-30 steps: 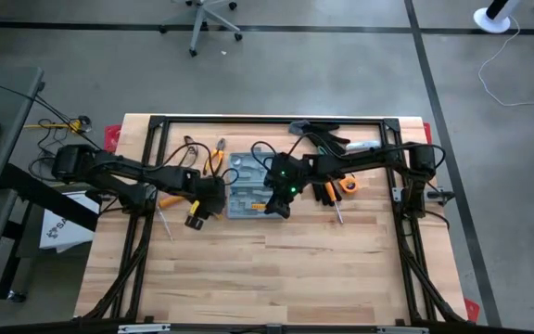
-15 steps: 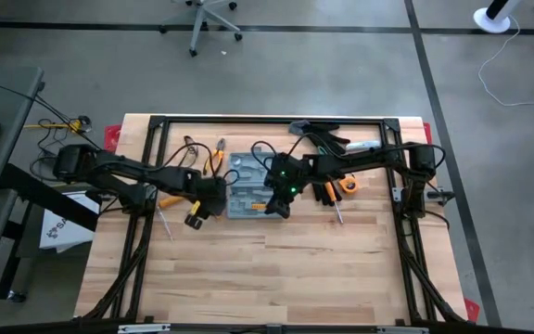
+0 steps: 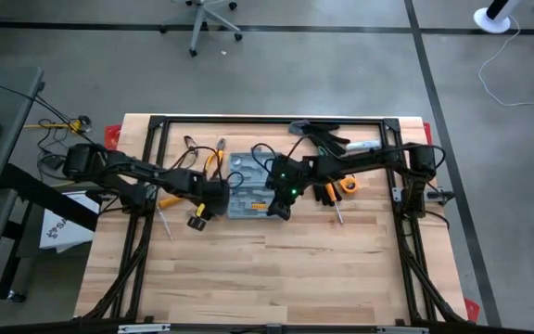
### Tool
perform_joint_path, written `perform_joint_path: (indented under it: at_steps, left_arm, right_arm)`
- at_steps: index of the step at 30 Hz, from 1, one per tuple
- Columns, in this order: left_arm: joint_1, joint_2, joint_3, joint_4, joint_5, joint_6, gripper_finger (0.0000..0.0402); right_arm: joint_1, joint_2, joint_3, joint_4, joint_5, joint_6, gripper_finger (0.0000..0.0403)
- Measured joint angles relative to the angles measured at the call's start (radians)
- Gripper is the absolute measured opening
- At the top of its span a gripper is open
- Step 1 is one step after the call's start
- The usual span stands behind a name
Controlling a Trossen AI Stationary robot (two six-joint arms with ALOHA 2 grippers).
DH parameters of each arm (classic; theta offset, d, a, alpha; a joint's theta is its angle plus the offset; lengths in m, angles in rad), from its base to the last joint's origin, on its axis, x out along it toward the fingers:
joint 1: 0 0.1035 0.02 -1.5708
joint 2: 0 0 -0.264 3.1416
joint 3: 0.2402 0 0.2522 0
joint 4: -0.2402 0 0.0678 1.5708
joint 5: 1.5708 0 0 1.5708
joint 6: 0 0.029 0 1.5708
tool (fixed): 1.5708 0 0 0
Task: Prefit tool cases
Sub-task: Put the yellow screwdriver bits into the gray toolbox
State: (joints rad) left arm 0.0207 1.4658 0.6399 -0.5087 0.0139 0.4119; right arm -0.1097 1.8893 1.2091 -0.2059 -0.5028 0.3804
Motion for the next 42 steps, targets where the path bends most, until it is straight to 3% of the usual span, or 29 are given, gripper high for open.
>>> perform_joint_path:
  at_steps: [17,25,37,42]
  left_arm:
    - [-0.001,0.009,-0.005,0.068,-0.025,-0.605,0.0149]
    - [-0.005,0.011,-0.006,0.113,-0.053,-0.620,0.0145]
    - [-0.005,0.008,-0.001,0.076,-0.055,-0.620,0.0043]
    - [-0.005,0.008,-0.002,0.072,-0.053,-0.626,0.0036]
  right_arm:
    - [0.091,0.000,0.000,-0.025,0.328,0.175,0.0114]
    - [0.112,0.000,0.000,-0.005,0.334,0.193,0.0114]
    - [0.132,0.000,0.000,-0.016,0.353,0.197,0.0114]
    - [0.132,0.000,0.000,-0.016,0.354,0.197,0.0114]
